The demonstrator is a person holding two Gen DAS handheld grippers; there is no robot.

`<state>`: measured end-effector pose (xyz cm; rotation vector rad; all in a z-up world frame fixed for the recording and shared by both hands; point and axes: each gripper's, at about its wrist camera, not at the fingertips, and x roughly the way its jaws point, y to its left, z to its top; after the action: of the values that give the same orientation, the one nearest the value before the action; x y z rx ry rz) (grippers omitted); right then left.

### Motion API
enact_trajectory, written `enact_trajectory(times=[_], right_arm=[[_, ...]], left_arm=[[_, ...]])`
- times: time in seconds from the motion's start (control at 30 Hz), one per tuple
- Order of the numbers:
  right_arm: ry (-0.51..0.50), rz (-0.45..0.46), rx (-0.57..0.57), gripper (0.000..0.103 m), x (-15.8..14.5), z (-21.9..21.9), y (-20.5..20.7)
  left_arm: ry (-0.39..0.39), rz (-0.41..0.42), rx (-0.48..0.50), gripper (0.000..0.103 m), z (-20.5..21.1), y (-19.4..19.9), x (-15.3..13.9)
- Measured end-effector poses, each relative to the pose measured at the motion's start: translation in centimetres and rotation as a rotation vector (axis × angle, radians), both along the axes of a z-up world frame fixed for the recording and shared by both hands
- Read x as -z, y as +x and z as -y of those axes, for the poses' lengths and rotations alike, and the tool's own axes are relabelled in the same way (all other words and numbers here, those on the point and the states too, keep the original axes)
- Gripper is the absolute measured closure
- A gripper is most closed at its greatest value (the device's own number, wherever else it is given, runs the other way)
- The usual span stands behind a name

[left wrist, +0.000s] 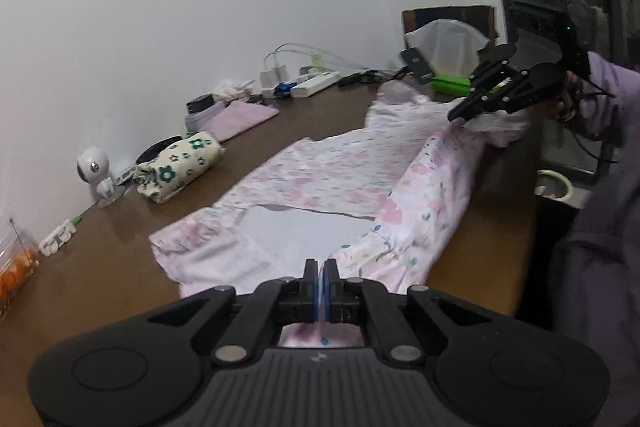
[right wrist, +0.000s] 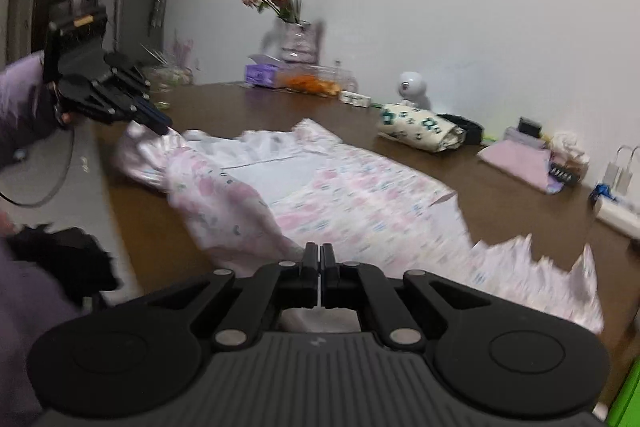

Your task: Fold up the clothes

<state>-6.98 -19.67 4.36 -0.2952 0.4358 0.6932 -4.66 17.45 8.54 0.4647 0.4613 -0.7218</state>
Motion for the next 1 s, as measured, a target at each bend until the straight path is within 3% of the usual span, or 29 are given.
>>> enact_trajectory(times=[0.07,0.13,0.23,0.27,0.33,0.4,0.6,0.67,0.73,0.8,0.87,1.0], right_arm=[[-0.06,-0.026,0.039,0.102,0.7,-1.2,2.1],[-0.119,-0.048,0.085,0.1,1.8,-2.1,3.6],[-0.138,-0.038,0.193,0.096,2.5,-1.5,3.4],[-0.119,-0.025,0.211,0.093,2.3,-0.9,2.7],[-0.066,0.013,0.232,0.066,1.5,1.0,0.2],[-0.019,0.04,0.236,0.061,0.9,2.7,-2.3],[-0.011,-0.021,0.18,0.061,2.3,5.4,-6.4],[-0.018,-0.043,0.19,0.067,3.0,5.7,-6.4],[-0.01,-0.066,0.205,0.079,3.5,6.1,-6.2],[0.003,-0.076,0.213,0.084,4.0,6.5,-6.0],[0.019,-0.081,0.209,0.091,4.2,6.9,-5.8],[-0.012,-0.072,0.209,0.098,4.2,7.3,-5.3]], left_arm=[[-0.025,-0.004,-0.063,0.1,0.2,2.5,0.5],[-0.041,-0.034,-0.14,0.092,0.1,4.0,1.1],[-0.087,-0.05,-0.202,0.087,-0.7,3.0,1.1],[-0.113,-0.045,-0.192,0.075,-1.1,1.8,0.8],[-0.15,-0.025,-0.179,0.031,-1.4,-0.6,0.8],[-0.183,-0.003,-0.169,0.019,-1.5,-2.9,0.9],[-0.128,-0.073,-0.201,0.019,0.7,-3.0,4.1],[-0.133,-0.101,-0.231,0.02,0.7,-1.9,4.9],[-0.145,-0.113,-0.254,0.027,0.4,-1.1,5.4],[-0.163,-0.093,-0.239,0.068,0.0,-0.9,5.5],[-0.175,-0.062,-0.216,0.096,-0.5,-1.0,5.6],[-0.166,-0.017,-0.191,0.098,-1.3,-2.3,5.9]])
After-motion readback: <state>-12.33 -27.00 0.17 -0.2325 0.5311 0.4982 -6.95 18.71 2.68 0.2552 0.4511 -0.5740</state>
